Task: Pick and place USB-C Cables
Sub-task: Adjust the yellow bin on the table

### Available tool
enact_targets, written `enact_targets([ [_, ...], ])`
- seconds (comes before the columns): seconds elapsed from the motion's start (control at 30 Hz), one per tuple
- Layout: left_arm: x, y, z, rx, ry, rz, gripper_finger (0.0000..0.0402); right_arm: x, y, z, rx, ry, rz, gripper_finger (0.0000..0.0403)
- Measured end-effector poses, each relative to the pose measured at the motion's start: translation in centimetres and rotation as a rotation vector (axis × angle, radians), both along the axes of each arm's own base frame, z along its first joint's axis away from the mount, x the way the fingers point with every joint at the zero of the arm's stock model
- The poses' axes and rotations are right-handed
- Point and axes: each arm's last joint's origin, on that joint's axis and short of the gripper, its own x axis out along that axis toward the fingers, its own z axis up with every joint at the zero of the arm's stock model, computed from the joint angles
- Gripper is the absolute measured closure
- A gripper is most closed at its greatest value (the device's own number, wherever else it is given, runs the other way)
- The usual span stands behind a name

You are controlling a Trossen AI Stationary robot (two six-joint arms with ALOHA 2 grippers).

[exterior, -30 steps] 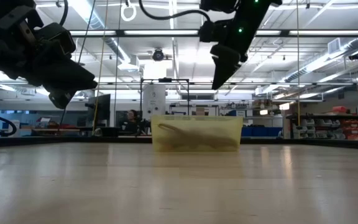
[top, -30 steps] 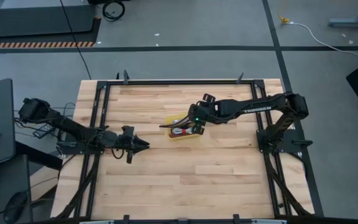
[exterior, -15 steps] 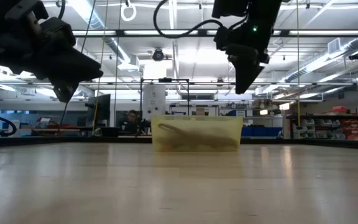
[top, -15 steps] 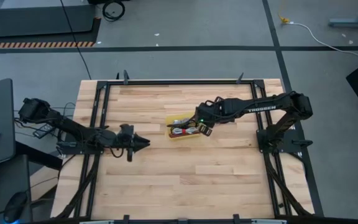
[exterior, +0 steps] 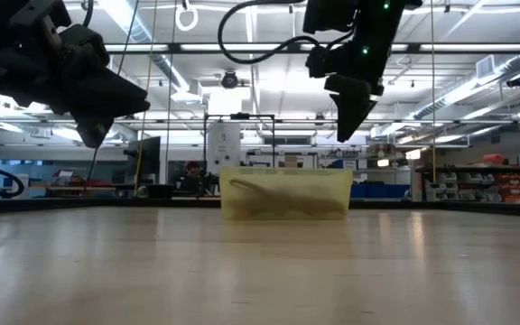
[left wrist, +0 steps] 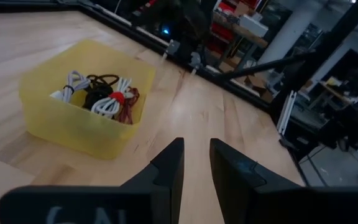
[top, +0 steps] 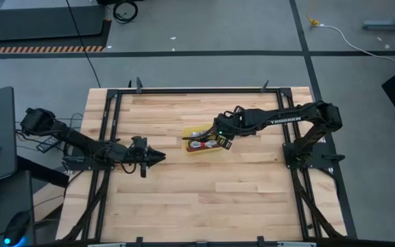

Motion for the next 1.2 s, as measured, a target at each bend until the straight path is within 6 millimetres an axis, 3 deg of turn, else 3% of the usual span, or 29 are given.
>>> enact_targets([
  [0.17,0.0,0.0,-0.2,0.047,0.024,-0.006,0.0323,-0.4,0.0,-0.8,-0.003,0.069,0.082,0.033],
  [0.23,0.0,0.0,-0.3,0.078,0.032,-0.01,0.0334,-0.7,0.1,-1.3,0.012,0.102,0.113,0.0375],
  [0.3,0.0,0.0,-0.3,0.116,0.035,-0.014,0.0353,-1.1,0.2,-2.1,0.025,0.145,0.145,0.0393],
  [0.43,0.0,0.4,-0.3,0.174,0.043,-0.002,0.0394,-2.0,0.3,-4.0,0.056,0.21,0.196,0.0397],
  [0.7,0.3,2.1,-0.9,0.191,0.115,0.057,0.0398,-2.8,0.3,-7.1,0.089,0.203,0.302,0.04],
  [1.2,0.4,4.4,-1.6,0.179,0.186,0.075,0.04,-1.1,-2.7,-6.7,0.077,0.009,0.411,0.0402],
])
